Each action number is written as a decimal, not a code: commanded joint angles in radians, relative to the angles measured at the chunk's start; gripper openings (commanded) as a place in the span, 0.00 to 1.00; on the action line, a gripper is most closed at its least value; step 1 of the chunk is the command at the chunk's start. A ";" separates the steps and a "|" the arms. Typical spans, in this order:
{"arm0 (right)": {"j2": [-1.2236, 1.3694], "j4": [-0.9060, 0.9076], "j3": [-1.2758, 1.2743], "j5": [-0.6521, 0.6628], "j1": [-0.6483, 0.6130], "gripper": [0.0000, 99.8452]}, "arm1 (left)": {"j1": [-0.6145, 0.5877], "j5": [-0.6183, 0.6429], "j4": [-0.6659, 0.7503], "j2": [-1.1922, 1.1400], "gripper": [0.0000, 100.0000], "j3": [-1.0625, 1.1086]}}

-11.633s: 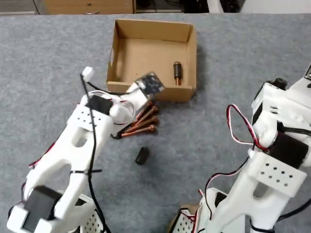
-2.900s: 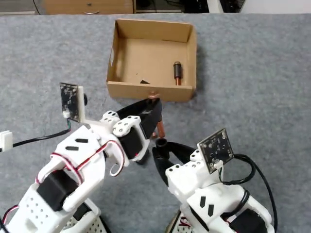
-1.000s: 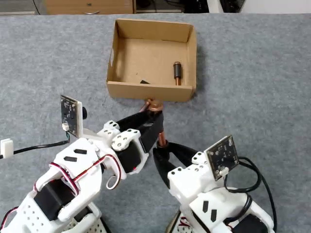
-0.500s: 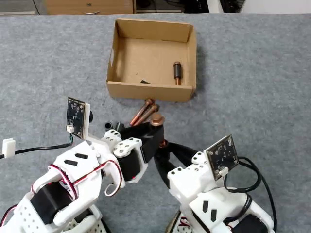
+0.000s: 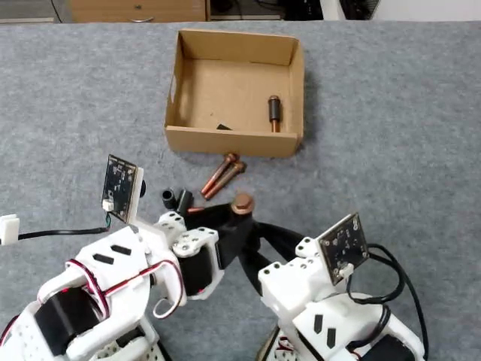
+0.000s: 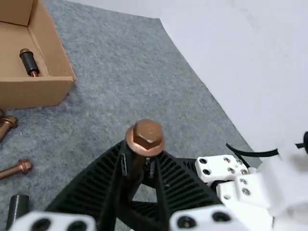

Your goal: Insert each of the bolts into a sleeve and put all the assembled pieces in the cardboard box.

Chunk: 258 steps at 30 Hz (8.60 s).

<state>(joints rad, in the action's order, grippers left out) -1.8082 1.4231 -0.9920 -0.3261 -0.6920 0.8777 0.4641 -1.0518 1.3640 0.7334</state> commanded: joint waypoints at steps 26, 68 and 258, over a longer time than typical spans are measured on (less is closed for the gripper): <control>-0.007 -0.075 0.122 0.011 0.120 0.00 | -0.015 0.006 -0.068 0.016 0.16 -0.173; 2.522 -0.109 2.109 0.038 0.509 0.00 | -0.629 -0.201 -0.597 0.016 0.02 -0.186; 1.695 -0.565 0.094 -0.862 -0.104 0.00 | -0.893 -0.132 -0.373 0.117 0.02 -0.060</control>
<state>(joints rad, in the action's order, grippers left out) -0.1281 0.8661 -0.9275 -1.1807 -0.7887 -0.0261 0.3322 -1.4369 1.4807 0.6981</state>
